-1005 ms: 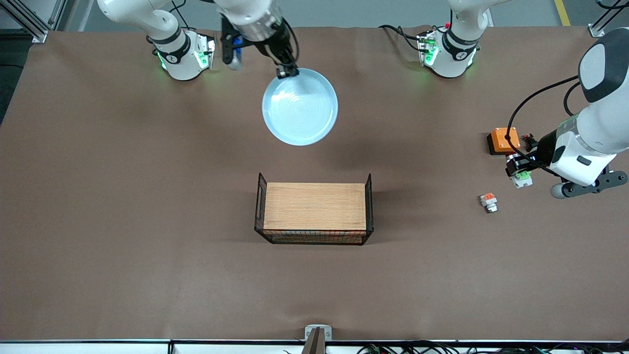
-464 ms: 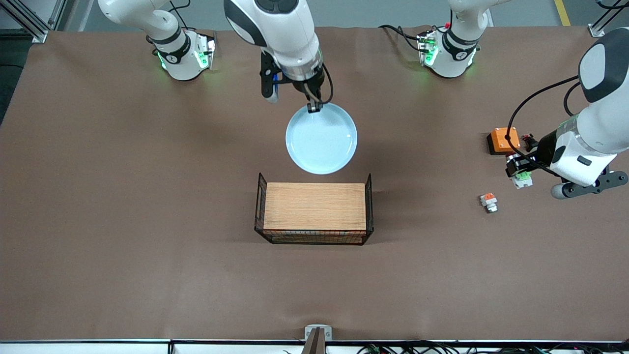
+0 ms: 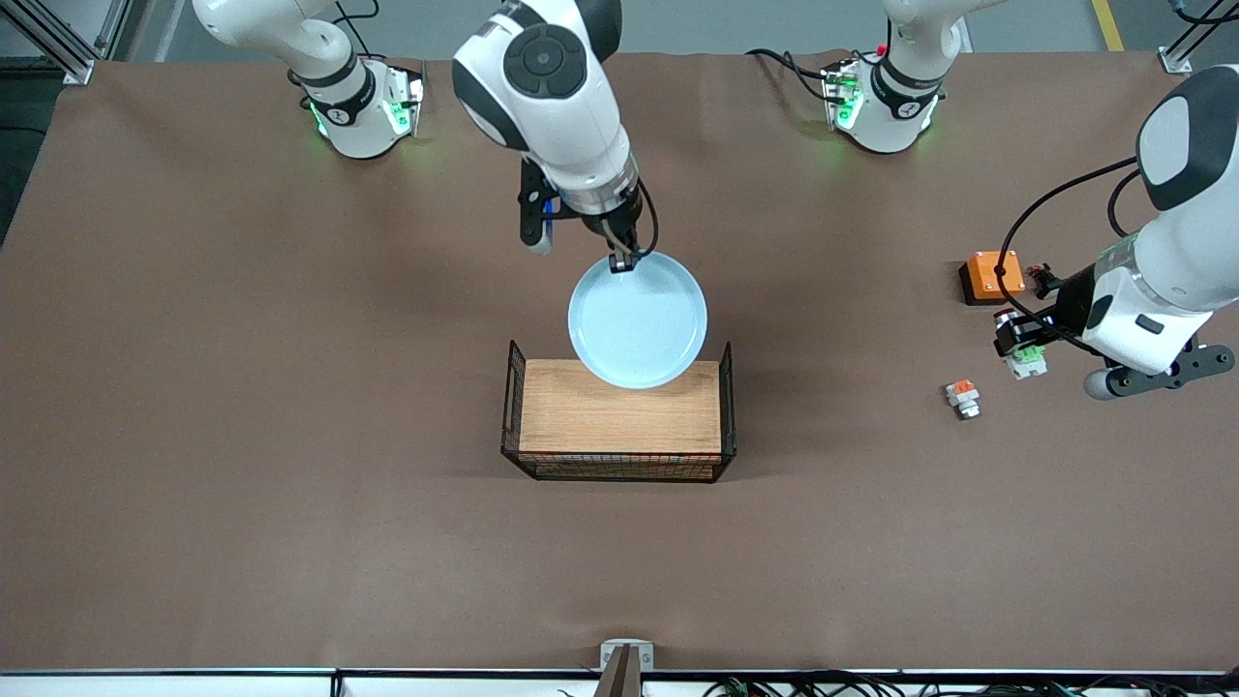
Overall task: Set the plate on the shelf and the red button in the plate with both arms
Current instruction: 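Lower the plate into the box with the right gripper while the left gripper approaches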
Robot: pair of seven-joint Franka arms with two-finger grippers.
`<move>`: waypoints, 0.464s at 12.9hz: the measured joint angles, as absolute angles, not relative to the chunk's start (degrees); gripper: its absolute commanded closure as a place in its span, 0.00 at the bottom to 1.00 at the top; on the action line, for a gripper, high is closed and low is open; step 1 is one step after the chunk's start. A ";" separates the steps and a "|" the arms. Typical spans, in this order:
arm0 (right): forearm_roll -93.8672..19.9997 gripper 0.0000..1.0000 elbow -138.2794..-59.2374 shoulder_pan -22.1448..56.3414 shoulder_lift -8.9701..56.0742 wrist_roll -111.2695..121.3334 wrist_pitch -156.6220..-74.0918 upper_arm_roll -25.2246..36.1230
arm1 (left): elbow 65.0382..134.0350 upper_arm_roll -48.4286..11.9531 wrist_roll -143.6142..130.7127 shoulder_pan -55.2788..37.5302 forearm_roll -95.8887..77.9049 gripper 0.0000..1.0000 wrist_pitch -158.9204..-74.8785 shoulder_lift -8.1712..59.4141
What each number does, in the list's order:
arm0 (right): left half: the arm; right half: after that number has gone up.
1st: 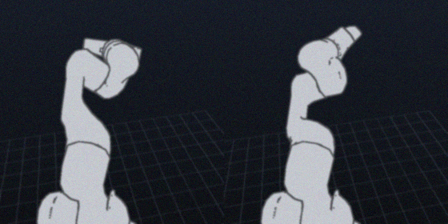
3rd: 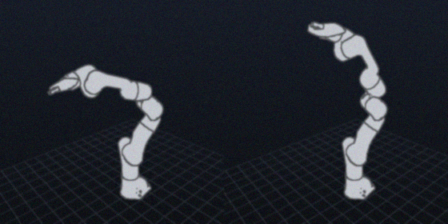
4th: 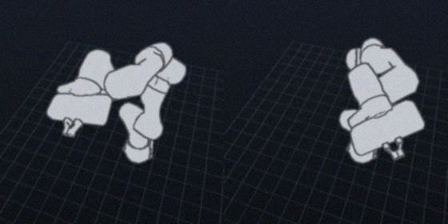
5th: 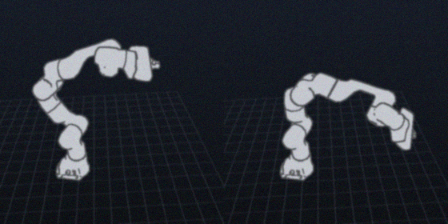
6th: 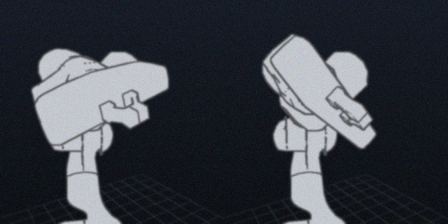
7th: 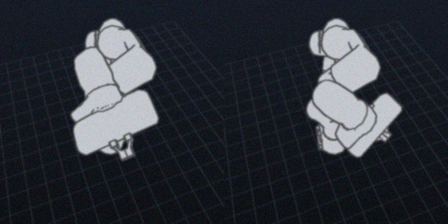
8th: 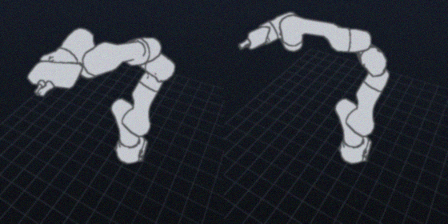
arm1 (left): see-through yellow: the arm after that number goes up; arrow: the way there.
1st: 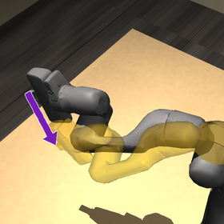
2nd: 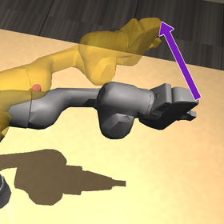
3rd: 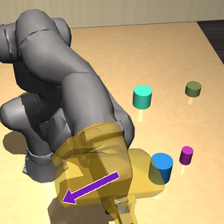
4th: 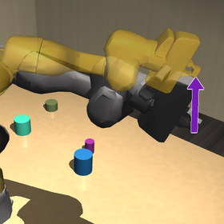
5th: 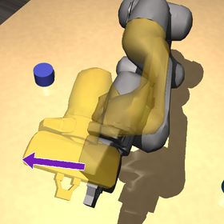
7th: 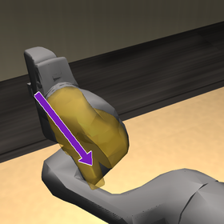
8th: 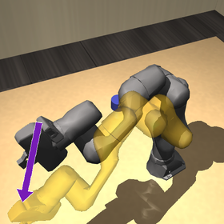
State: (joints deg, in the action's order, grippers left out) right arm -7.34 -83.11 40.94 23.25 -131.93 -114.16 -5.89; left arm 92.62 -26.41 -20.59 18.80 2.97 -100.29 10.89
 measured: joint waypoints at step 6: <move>-5.42 0.99 -82.83 40.57 27.97 -131.60 -118.78 -5.94 | 92.35 -26.41 -20.59 18.80 2.97 0.99 -100.30 10.94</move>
State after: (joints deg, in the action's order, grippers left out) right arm -5.42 -82.83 40.57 27.97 -131.60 -118.78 -5.94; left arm 92.35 -26.41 -20.59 18.80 2.97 -100.30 10.94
